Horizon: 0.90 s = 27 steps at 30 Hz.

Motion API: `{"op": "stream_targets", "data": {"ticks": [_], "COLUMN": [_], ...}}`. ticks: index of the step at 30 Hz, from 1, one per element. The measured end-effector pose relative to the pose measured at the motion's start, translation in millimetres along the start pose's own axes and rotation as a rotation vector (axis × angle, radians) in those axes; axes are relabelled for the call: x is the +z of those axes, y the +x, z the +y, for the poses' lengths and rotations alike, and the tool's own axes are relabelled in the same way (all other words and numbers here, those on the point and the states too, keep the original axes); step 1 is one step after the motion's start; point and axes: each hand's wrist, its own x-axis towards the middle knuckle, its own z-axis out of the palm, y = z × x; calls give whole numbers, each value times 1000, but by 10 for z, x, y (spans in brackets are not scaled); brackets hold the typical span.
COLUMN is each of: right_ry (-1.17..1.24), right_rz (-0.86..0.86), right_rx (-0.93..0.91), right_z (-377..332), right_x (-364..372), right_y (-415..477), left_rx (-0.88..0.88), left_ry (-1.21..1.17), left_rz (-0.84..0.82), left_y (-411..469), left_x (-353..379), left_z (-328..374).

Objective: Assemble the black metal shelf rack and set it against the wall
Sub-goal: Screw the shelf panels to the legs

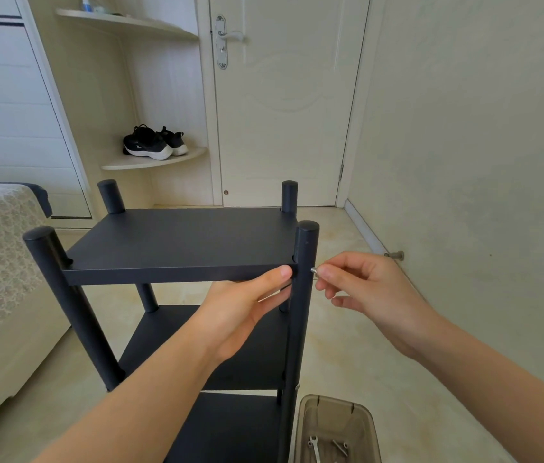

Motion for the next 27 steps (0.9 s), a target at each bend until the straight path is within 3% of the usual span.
{"op": "stream_targets", "data": {"ticks": [4,9,18,27], "right_ry": [-99,-477,-107,-363], "right_rz": [19,138,51,146], "right_rx": [-101,-394,-133,-323], "right_z": [-20,-52,-11,-52], "right_x": [-3,-3,91,104], "right_y": [10,-8,30,36], "left_rx": [-7,-20,-33,-42], "left_ry": [-5,-13,-15,-18], "left_rz": [-5,-29,-12,-5], "left_y": [-13,-18,-31,-33], "left_x": [-8,-36,-55,-55], "left_z": [26,47,74,76]}}
